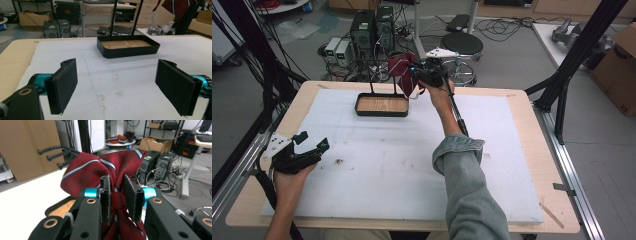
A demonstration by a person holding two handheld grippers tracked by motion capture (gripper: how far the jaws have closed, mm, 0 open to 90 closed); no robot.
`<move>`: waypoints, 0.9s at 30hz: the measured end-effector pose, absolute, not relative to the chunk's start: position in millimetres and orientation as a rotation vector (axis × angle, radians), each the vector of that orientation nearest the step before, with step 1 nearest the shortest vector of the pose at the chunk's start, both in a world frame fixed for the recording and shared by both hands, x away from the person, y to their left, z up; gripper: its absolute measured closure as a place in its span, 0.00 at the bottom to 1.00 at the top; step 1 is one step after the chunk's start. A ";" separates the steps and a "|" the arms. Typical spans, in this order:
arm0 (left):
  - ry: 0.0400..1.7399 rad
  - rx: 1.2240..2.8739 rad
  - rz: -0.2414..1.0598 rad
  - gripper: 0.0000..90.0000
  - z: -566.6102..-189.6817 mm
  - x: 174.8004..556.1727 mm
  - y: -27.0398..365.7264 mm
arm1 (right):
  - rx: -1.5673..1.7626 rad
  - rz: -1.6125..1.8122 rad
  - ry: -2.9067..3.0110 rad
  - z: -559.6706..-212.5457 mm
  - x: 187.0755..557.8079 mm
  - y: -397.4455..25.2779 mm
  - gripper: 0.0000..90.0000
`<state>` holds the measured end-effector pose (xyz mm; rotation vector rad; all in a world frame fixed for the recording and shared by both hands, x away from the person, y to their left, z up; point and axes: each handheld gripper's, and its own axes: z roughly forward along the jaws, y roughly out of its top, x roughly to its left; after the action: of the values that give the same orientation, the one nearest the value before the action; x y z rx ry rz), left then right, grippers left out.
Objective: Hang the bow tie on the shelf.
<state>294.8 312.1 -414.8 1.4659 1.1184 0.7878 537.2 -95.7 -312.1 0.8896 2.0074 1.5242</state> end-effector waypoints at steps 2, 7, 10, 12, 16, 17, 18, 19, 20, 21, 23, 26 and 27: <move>1.116 1.466 0.788 0.20 -414.5 294.6 312.1 | 0.888 1.507 2.017 -314.4 537.5 -97.3 0.84; 1.116 1.460 0.786 0.20 -414.5 294.6 312.5 | 0.877 1.469 2.057 -324.4 537.7 -102.7 0.84; 1.115 1.465 0.785 0.20 -414.6 294.6 311.9 | 0.864 1.438 2.095 -328.9 537.7 -102.0 0.84; 1.116 1.465 0.784 0.20 -414.7 294.7 311.8 | 0.846 1.412 2.115 -331.4 538.1 -99.7 0.84; 1.116 1.465 0.785 0.20 -414.8 294.7 311.8 | 0.842 1.366 2.155 -337.3 539.0 -93.0 0.84; 1.116 1.465 0.784 0.20 -414.8 294.7 311.8 | 0.840 1.353 2.162 -339.0 539.5 -91.3 0.84; 1.116 1.465 0.785 0.20 -414.8 294.6 311.8 | 0.838 1.345 2.170 -340.9 540.1 -89.9 0.84; 1.116 1.465 0.786 0.20 -414.7 294.6 311.8 | 0.840 1.334 2.174 -342.4 540.5 -88.8 0.84; 1.116 1.465 0.784 0.20 -414.8 294.6 311.9 | 0.843 1.328 2.176 -343.9 540.9 -87.8 0.84; 1.115 1.464 0.785 0.20 -414.9 294.7 311.8 | 0.855 1.326 2.171 -346.0 541.5 -85.8 0.83; 1.115 1.464 0.784 0.20 -415.1 294.9 311.4 | 0.859 1.331 2.165 -347.5 541.8 -83.4 0.83; 1.112 1.468 0.783 0.20 -415.0 295.0 311.1 | 0.865 1.327 2.158 -349.3 542.1 -80.1 0.83; 1.112 1.468 0.782 0.20 -415.0 294.9 311.1 | 0.869 1.325 2.154 -350.3 542.3 -78.7 0.83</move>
<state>294.9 311.1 -415.0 1.4676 1.1119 0.7821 542.3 -78.7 -350.3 0.8688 2.1543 1.3250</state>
